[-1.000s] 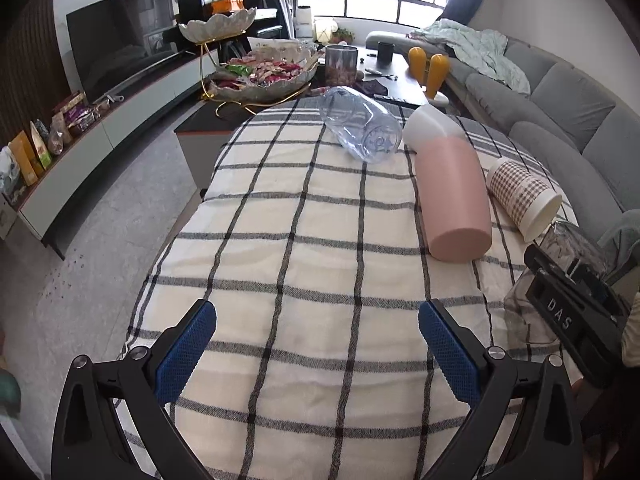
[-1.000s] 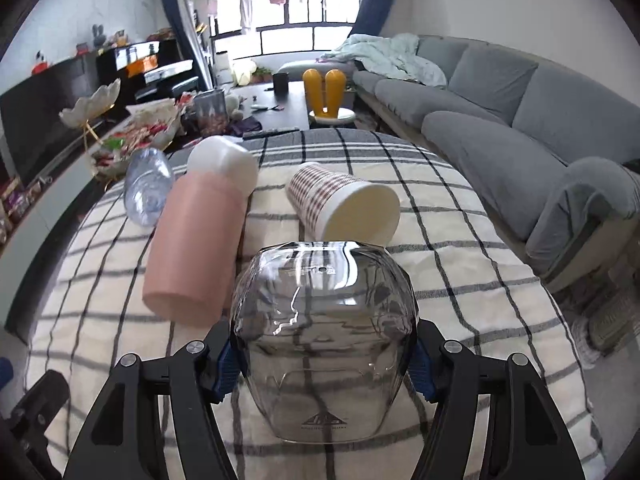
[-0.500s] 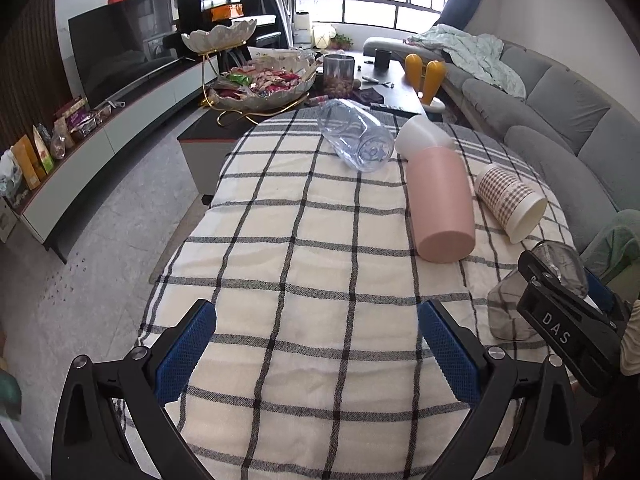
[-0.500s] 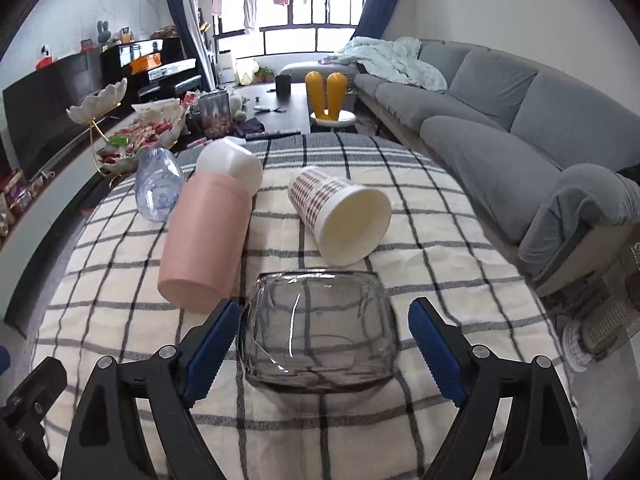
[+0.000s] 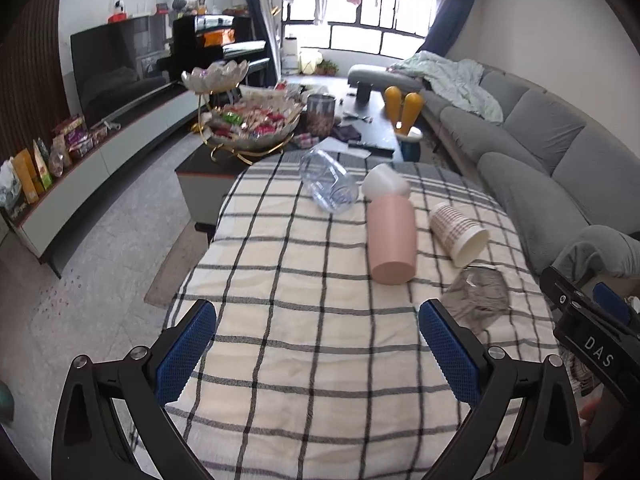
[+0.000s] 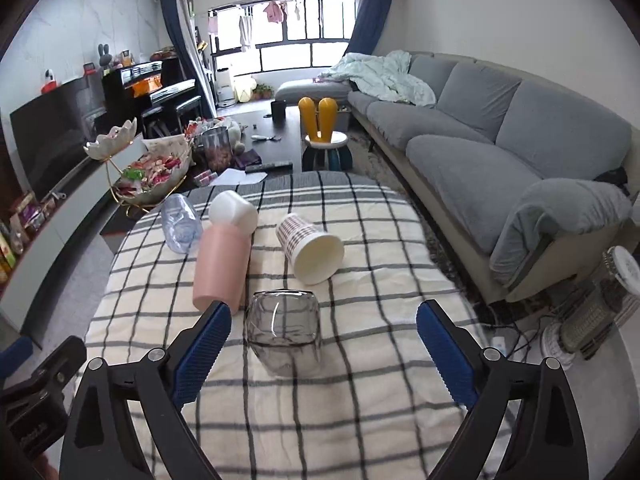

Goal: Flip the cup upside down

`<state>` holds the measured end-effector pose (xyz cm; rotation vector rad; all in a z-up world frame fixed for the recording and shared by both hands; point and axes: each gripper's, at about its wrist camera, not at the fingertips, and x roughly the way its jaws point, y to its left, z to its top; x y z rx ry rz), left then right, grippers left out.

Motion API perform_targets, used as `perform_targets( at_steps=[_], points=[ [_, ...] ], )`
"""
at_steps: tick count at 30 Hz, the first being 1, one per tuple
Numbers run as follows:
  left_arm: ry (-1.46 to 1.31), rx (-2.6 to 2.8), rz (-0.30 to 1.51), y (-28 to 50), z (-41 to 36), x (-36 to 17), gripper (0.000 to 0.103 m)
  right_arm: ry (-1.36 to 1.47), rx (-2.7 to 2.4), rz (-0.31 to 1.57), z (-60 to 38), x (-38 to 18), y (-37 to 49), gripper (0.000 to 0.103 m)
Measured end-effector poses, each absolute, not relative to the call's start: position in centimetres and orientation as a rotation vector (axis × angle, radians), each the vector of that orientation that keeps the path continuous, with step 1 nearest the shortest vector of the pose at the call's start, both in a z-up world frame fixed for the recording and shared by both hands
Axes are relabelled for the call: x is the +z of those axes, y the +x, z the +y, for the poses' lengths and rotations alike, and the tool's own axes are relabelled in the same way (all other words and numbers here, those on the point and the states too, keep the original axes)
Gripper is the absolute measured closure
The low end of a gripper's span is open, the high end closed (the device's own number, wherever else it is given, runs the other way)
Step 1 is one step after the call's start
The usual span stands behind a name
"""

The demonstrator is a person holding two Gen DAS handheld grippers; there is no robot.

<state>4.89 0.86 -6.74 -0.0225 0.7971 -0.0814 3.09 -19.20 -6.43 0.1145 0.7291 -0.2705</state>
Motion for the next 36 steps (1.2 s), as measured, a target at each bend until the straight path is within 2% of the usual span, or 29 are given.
perform_targets(
  at_steps=[12,36],
  points=[
    [0.053,-0.071,0.82,2.1,-0.7,-3.7,0.0,0.125,-0.284,0.748,-20.3,-1.8,-1.5,0.005],
    [0.078,-0.054,0.739,-0.8,-0.7,-0.7,0.0,0.11,-0.253,0.632,-19.8,1.5,-4.3,0.004]
  ],
)
